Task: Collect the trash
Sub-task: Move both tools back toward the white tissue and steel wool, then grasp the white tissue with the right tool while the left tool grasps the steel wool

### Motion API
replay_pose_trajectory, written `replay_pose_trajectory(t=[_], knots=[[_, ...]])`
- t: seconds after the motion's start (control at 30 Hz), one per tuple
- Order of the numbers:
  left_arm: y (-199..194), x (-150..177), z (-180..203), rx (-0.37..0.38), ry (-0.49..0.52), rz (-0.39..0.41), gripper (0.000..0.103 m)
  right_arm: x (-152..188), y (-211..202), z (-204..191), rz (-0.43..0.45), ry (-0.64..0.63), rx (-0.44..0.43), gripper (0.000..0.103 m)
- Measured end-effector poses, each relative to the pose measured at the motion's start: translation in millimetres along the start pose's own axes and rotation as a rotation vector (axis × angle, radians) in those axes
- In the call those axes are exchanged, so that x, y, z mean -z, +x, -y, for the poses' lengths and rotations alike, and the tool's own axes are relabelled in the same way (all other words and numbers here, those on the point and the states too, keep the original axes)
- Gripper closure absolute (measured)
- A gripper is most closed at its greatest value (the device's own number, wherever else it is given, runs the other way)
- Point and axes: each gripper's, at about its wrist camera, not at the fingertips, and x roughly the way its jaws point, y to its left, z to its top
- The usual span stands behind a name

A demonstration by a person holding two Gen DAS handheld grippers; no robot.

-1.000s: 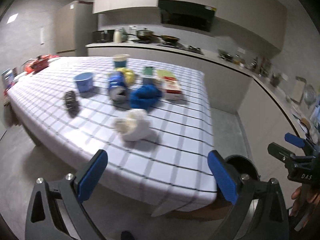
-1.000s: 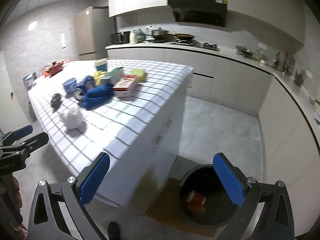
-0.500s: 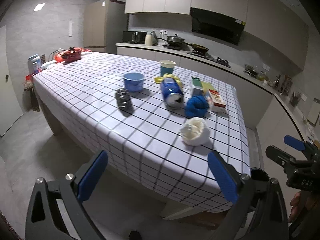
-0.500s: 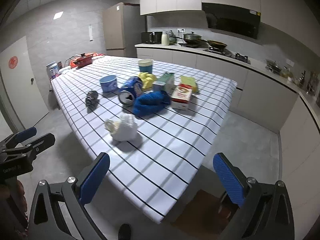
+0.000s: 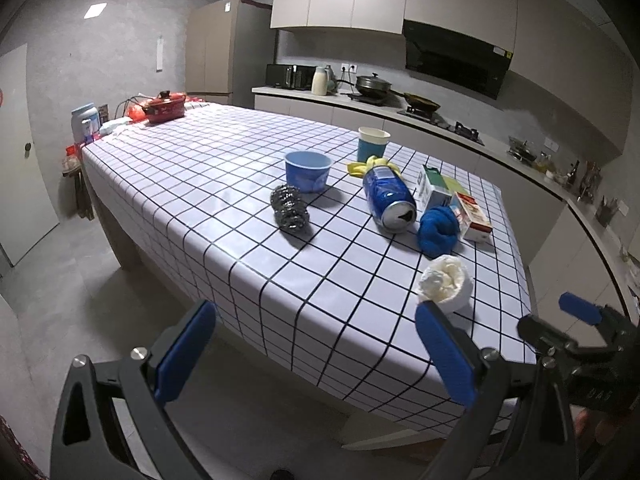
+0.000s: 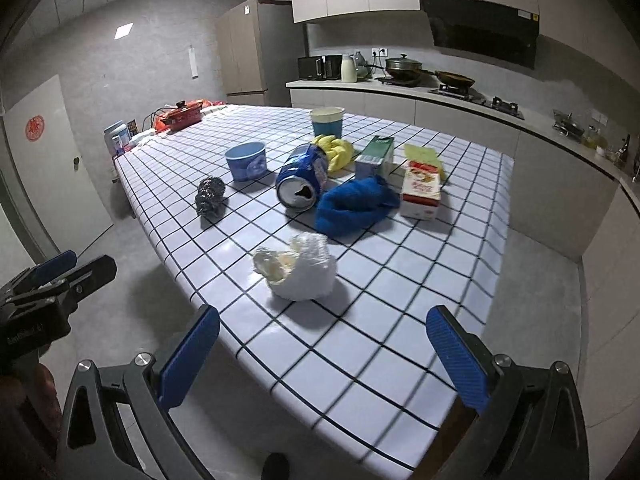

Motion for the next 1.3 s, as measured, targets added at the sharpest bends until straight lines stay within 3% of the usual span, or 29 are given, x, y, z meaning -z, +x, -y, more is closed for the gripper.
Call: replay_pose_trajectory(t=[0.5,0.7,0.8,1.0,1.13,1.3], knots=[[50,-5,-11,0.004,0.052,-0.049,0.003,-5,66,-17,-0.054,0.002,0.054,0.003],[76,-9,-16,0.004,0.079,-0.072,0.003,-10,90,-13,-0.089,0.027,0.054,0.013],[89,-12,-17,0.01,0.086,-0.088,0.004,-13,102,-9,-0.097,0.044,0.057,0.025],[116,-25,-16,0.026,0.098,-0.101,0.004,-29,126,1,-0.102,0.08,0.073,0.027],[138,-37,-16,0.034,0.099,-0.11,0.007,-41,142,6,-0.106,0.096,0.075,0.044],[161,-54,-17,0.048,0.092,-0.115,0.011,-57,158,11,-0.102,0.109,0.076,0.05]])
